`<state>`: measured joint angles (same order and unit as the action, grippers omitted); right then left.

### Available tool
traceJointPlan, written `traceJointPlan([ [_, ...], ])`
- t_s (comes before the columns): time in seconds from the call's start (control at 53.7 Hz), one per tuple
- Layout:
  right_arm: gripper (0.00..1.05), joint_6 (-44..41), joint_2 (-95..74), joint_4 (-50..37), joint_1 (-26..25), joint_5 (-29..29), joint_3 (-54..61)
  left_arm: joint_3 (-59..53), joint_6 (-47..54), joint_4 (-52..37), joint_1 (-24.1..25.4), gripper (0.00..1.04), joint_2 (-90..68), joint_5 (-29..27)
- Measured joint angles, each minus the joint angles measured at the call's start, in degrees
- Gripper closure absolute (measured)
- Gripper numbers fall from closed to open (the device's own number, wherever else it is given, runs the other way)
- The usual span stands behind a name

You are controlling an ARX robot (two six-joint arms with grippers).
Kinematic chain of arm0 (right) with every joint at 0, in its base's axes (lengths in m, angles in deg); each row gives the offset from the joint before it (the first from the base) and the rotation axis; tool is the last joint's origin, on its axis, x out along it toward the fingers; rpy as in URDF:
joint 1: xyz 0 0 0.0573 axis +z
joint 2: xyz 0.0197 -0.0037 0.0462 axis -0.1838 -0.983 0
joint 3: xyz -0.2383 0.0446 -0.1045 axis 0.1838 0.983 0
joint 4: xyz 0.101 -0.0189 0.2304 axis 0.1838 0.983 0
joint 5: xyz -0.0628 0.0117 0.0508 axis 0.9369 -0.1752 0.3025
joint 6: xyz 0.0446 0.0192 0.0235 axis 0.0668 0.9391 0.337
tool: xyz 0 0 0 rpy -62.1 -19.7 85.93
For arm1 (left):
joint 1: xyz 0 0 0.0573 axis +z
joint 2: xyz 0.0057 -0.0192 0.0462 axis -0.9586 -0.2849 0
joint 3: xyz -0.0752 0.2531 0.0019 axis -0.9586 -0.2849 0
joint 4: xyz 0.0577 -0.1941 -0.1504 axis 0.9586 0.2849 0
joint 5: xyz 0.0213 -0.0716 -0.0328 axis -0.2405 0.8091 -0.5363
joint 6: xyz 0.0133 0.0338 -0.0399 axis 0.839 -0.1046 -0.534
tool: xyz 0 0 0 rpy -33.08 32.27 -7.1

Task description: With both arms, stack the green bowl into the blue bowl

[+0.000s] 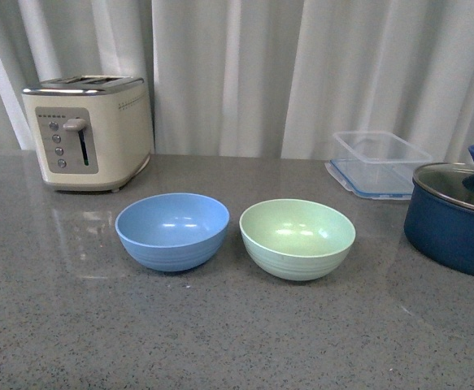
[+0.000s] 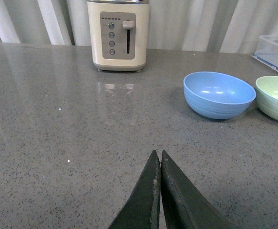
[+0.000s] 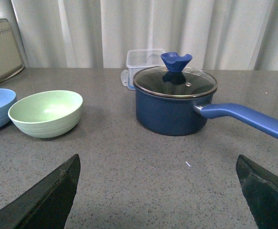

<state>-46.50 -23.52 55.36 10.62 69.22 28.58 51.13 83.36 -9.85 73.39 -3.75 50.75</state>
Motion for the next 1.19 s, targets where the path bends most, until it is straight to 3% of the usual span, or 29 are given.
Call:
traceJointPlan([
  [0.354,0.10,0.00,0.00,0.00,0.00,-0.02,0.00,0.00,-0.02,2.56,0.00,1.00,3.93,0.00],
  [0.502,0.10,0.00,0.00,0.00,0.00,0.00,0.00,0.00,0.04,2.60,0.00,0.75,3.93,0.00],
  [0.726,0.10,0.00,0.00,0.00,0.00,-0.02,0.00,0.00,0.04,2.60,0.00,0.21,3.98,0.00],
  [0.819,0.10,0.00,0.00,0.00,0.00,-0.02,0.00,0.00,0.09,2.60,0.00,0.06,3.98,0.00],
  [1.191,0.10,0.00,0.00,0.00,0.00,-0.02,0.00,0.00,0.11,2.60,0.00,0.07,3.98,0.00],
])
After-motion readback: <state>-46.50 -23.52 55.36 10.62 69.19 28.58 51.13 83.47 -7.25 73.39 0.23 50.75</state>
